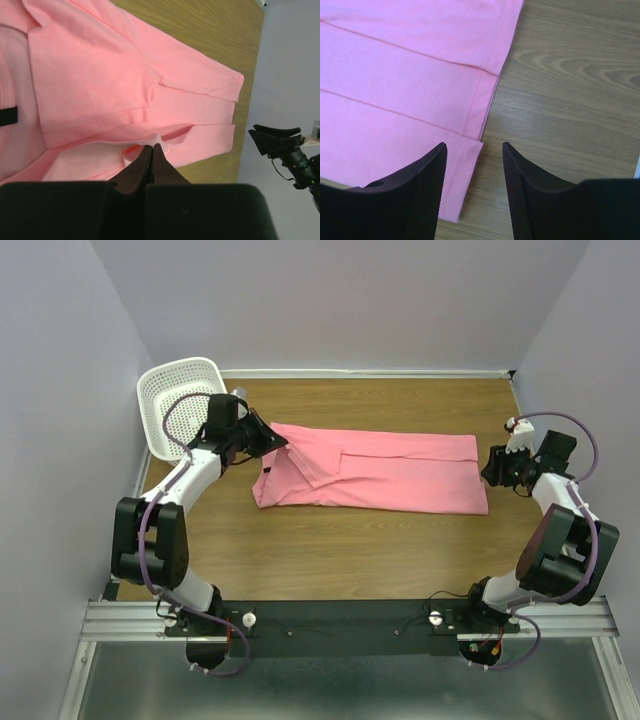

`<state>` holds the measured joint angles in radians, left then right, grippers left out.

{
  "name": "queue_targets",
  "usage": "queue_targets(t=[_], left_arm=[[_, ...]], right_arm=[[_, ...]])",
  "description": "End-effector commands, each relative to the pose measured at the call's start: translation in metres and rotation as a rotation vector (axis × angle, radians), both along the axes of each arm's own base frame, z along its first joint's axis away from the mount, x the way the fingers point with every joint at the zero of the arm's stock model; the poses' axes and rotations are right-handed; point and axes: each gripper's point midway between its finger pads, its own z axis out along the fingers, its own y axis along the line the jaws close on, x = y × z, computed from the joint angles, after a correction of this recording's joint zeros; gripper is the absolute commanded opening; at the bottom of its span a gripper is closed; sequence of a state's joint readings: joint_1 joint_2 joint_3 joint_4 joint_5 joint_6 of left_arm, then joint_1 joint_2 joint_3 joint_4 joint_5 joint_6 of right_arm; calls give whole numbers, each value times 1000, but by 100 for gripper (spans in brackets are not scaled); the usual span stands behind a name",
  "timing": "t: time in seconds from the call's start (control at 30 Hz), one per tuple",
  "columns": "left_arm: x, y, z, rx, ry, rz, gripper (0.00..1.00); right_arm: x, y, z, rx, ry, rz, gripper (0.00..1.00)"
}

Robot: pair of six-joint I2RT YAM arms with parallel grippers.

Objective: Fold and stack the t-shirts

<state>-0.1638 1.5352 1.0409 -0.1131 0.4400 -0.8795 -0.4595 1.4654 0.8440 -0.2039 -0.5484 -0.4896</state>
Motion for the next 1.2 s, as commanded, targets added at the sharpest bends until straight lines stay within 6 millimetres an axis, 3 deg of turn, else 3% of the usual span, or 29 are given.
queue_targets(t=[0.0, 0.23, 0.5, 1.17], left_arm=[[5, -9, -1, 28, -8, -69, 0], [7, -29, -17, 77, 20, -162, 0], [10, -54, -21, 123, 13, -232, 0], [22, -77, -18, 165, -4, -295, 0]], right_arm=[[-1, 3, 3, 23, -19, 9, 56], [-1, 2, 4, 30, -23, 8, 57], [-2, 3, 4, 35, -27, 12, 57], [-3, 4, 4, 43, -28, 14, 57]])
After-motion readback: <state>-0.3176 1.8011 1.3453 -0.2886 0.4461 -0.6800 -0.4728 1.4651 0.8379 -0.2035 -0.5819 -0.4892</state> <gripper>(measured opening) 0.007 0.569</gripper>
